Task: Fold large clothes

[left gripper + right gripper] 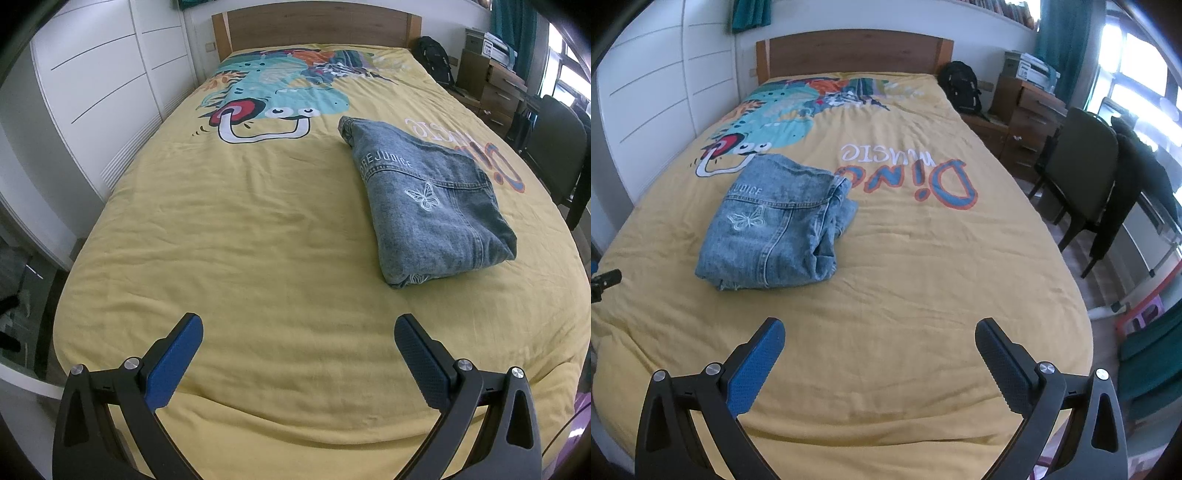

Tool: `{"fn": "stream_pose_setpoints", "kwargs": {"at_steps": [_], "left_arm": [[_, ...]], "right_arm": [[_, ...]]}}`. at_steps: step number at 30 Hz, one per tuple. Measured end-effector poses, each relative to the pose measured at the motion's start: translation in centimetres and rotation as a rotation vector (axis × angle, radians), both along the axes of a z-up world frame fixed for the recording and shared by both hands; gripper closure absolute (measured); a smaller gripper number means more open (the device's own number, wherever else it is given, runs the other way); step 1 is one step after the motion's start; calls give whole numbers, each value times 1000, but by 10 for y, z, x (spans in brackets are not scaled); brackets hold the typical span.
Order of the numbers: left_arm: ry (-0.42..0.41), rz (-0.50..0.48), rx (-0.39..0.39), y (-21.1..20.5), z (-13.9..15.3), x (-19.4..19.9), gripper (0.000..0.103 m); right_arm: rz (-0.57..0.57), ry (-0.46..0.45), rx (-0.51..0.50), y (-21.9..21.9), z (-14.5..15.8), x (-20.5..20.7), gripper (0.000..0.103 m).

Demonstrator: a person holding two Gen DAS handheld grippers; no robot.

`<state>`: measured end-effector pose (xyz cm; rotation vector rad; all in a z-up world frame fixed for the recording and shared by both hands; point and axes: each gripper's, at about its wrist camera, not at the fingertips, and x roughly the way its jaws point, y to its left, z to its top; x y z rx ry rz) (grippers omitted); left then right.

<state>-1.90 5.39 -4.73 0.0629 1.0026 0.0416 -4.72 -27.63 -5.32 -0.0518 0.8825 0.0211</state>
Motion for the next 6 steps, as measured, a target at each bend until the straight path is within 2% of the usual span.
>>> {"fn": "stream_pose_setpoints", "kwargs": {"at_steps": [6], "left_arm": [[3, -2, 1, -1, 0, -1, 1]], "right_arm": [[-3, 2, 1, 0, -3, 0, 0]]}}
